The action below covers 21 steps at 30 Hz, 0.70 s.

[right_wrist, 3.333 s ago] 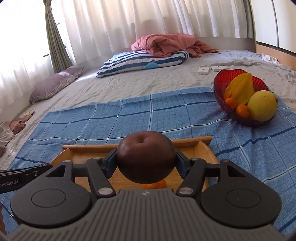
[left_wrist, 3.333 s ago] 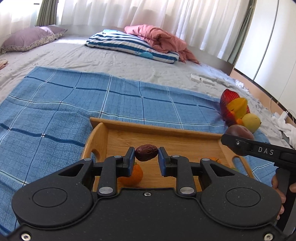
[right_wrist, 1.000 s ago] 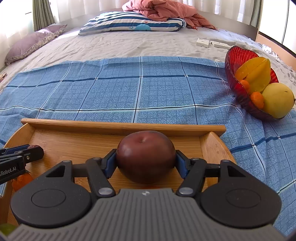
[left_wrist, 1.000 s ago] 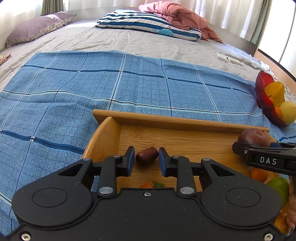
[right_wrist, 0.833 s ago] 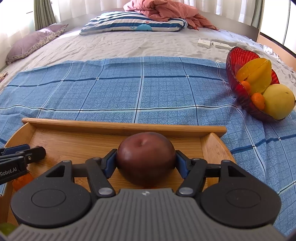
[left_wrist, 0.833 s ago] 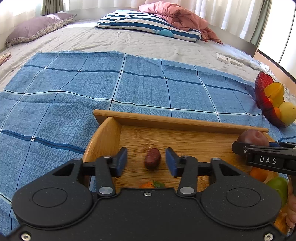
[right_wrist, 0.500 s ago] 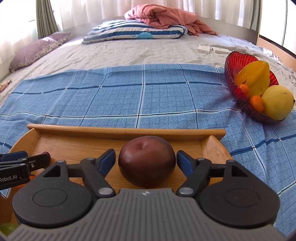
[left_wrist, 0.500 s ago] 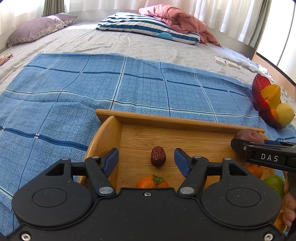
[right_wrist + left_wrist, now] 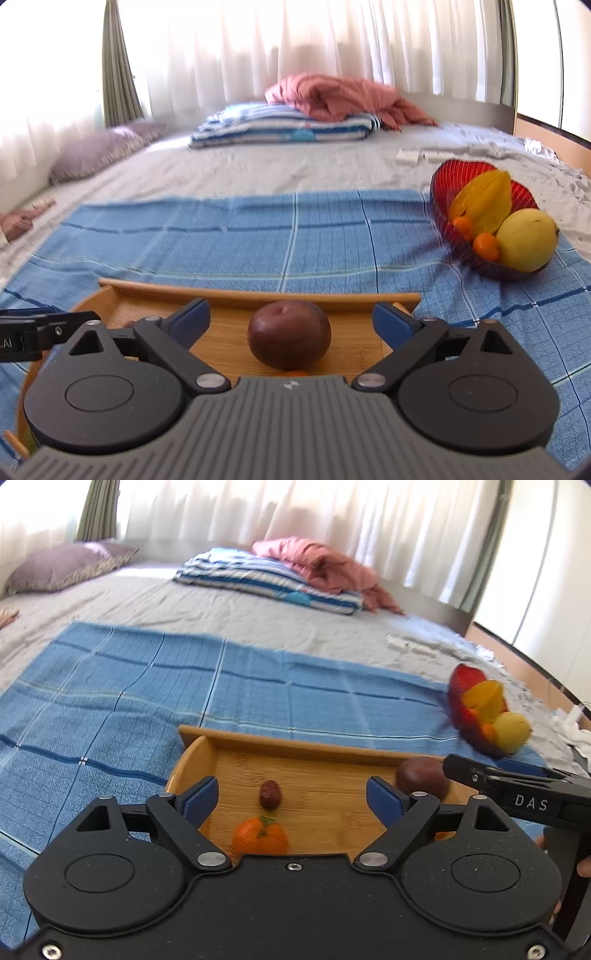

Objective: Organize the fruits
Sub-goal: 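Withdraw both tools from the tray toward the remaining red dates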

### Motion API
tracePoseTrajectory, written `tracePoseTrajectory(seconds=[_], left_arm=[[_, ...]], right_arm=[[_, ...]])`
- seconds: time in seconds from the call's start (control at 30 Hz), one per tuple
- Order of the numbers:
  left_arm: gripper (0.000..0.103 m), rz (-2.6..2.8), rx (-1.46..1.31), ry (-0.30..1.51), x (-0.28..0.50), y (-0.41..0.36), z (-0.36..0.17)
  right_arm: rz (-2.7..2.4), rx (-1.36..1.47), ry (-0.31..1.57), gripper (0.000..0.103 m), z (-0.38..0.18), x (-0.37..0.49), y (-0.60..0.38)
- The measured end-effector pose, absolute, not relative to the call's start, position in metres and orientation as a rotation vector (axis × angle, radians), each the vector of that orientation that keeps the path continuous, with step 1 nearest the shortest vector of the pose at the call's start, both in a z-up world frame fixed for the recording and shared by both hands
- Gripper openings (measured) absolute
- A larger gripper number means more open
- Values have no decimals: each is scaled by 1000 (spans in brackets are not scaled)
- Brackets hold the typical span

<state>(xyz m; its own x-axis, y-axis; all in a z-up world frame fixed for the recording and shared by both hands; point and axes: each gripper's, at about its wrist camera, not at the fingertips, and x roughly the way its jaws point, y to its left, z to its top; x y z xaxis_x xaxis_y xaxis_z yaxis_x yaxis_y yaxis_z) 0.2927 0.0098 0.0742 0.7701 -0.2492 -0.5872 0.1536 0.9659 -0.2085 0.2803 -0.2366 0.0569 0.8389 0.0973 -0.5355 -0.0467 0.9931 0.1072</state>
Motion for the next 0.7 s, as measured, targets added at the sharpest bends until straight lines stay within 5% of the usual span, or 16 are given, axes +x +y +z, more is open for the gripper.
tracePoseTrajectory(seconds=[0.7], left_arm=[[95,-304,-82,558,128,-21,53]], right_arm=[[4,82,357,103,31,119,-277]])
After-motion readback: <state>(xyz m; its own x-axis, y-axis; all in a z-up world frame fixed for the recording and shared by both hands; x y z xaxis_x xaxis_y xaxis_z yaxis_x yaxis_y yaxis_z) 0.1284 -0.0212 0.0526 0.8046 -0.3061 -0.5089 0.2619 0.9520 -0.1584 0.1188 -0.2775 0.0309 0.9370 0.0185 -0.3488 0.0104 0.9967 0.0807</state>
